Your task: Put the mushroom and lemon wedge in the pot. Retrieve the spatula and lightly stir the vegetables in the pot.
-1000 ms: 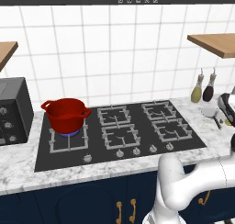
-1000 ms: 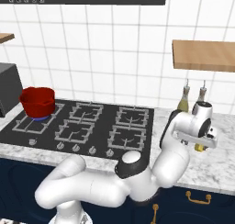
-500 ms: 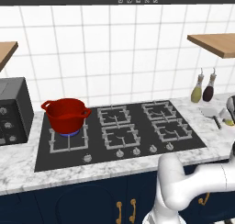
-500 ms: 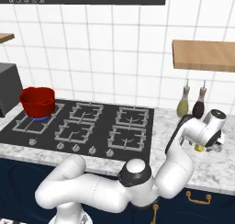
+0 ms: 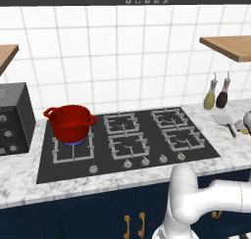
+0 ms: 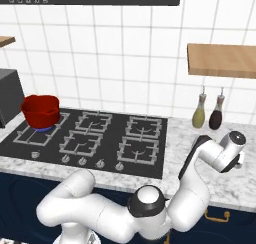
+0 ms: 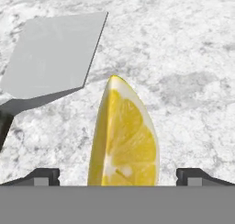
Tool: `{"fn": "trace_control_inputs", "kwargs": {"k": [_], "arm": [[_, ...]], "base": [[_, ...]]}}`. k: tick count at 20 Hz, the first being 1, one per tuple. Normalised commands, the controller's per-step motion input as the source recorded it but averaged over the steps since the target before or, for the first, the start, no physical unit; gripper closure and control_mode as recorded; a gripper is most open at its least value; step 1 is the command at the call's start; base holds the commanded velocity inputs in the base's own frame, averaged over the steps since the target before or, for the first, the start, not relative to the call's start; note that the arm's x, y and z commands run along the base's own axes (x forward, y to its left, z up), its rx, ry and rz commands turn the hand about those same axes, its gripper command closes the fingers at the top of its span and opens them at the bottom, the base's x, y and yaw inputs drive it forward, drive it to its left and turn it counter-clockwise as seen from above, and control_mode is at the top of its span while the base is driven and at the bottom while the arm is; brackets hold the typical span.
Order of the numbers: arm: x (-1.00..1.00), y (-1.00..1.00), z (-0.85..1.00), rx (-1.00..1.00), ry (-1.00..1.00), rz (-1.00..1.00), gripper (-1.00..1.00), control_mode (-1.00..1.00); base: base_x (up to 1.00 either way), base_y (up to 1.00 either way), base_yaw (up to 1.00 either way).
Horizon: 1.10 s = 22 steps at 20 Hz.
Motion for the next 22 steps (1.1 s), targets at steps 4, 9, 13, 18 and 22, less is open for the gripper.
{"fn": "trace_control_inputs", "kwargs": {"k": [4,9,13,18,22], "arm": [[0.22,0.37,-0.41,-0.04,0.12,0.0,-1.0,-1.0],[0.1,0.31,-0.68,-0.03,0.04,0.0,1.0,-1.0],[0.0,0.13,-0.83,0.0,0.0,0.0,1.0,-1.0],[0.0,0.2,-0.7,0.0,0.0,0.0,1.0,-1.0],[-0.08,0.21,-0.21,0.0,-0.02,0.0,1.0,-1.0]], "base": [[0.0,0.0,0.0],[0.0,0.0,0.0],[0.0,0.0,0.0],[0.0,0.0,0.0],[0.0,0.0,0.0]]}}
